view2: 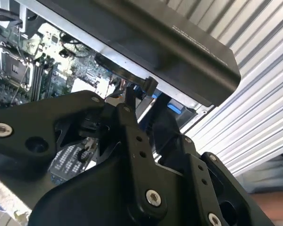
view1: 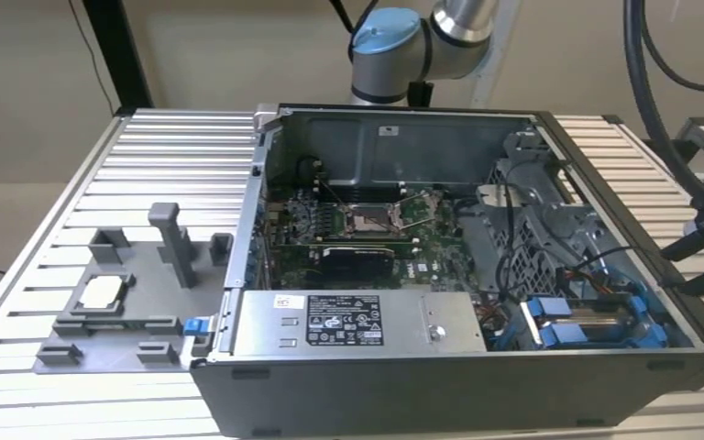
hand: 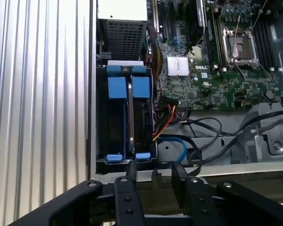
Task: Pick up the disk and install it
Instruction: 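Insert the first disk wire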
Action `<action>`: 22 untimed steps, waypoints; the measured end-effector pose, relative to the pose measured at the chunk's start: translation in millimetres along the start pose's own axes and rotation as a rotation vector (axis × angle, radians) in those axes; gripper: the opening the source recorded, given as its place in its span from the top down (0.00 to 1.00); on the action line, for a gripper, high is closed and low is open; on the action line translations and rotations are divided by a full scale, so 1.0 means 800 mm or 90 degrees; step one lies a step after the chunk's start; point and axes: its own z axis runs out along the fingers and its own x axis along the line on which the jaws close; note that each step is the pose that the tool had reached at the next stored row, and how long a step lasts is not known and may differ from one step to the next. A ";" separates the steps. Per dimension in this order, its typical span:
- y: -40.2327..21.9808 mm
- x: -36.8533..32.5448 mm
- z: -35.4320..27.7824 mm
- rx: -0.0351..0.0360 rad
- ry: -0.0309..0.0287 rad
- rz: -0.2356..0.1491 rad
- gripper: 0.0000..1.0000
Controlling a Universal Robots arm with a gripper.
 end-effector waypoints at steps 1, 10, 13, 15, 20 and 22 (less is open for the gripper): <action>-0.0005 0.0003 0.0018 0.0011 -0.0031 0.008 0.00; -0.0130 0.0020 0.0108 0.0029 -0.0165 0.025 0.00; -0.0132 0.0020 0.0113 0.0038 -0.0194 0.031 0.00; -0.0132 0.0020 0.0115 0.0039 -0.0199 0.031 0.00; -0.0133 0.0022 0.0115 0.0039 -0.0204 0.032 0.00; -0.0133 0.0044 0.0113 0.0021 -0.0335 0.028 0.00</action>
